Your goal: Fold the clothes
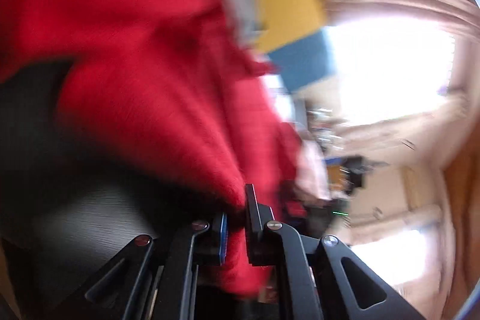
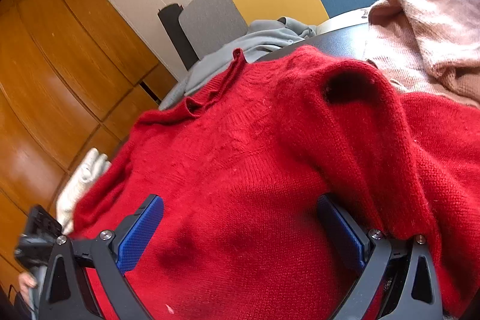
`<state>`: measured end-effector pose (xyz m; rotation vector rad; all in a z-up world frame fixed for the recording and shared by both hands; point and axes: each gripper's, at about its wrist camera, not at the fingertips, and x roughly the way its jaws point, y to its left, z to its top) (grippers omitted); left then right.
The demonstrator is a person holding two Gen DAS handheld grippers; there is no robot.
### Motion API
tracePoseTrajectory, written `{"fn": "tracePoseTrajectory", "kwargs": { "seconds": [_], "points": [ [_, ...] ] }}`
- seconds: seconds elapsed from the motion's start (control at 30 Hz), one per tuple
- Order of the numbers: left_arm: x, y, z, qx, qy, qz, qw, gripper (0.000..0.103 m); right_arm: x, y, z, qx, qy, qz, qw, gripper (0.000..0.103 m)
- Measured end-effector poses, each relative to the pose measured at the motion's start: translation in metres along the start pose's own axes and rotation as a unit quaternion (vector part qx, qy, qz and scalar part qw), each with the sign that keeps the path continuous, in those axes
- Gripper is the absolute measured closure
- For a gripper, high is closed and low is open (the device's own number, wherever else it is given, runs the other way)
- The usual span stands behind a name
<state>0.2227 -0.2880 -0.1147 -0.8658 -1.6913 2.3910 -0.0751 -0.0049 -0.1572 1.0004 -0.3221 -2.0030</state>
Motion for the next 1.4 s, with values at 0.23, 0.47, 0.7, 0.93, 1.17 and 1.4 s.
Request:
{"fn": "tracePoseTrajectory", "kwargs": {
  "seconds": [0.23,0.47,0.7,0.93,1.17,1.4],
  "points": [
    [-0.031,-0.049,0.015,0.040,-0.042,-0.066,0.9961,0.072,-0.001,-0.003,0.002,0.005,-0.003,0.010,1.000,0.000],
    [-0.046,0.034,-0.015,-0.005,-0.026,0.087,0.9959,0.072,-0.002,-0.006,0.004,0.006,-0.004,0.014,1.000,0.000],
    [-0.016,0.080,-0.049,-0.054,0.046,0.111,0.9913,0.072,-0.002,-0.006,0.004,0.007,-0.005,0.015,1.000,0.000],
    [0.009,0.078,-0.034,-0.031,0.049,0.119,0.9911,0.071,-0.002,-0.005,0.004,0.008,-0.007,0.017,1.000,0.000],
    [0.021,0.096,-0.017,-0.088,0.058,0.078,0.9914,0.086,-0.003,-0.006,0.004,0.011,-0.009,0.021,1.000,0.000],
    [-0.071,0.056,0.021,-0.021,-0.028,-0.017,0.9992,0.090,-0.004,-0.007,0.004,0.013,-0.010,0.025,1.000,0.000]
  ]
}}
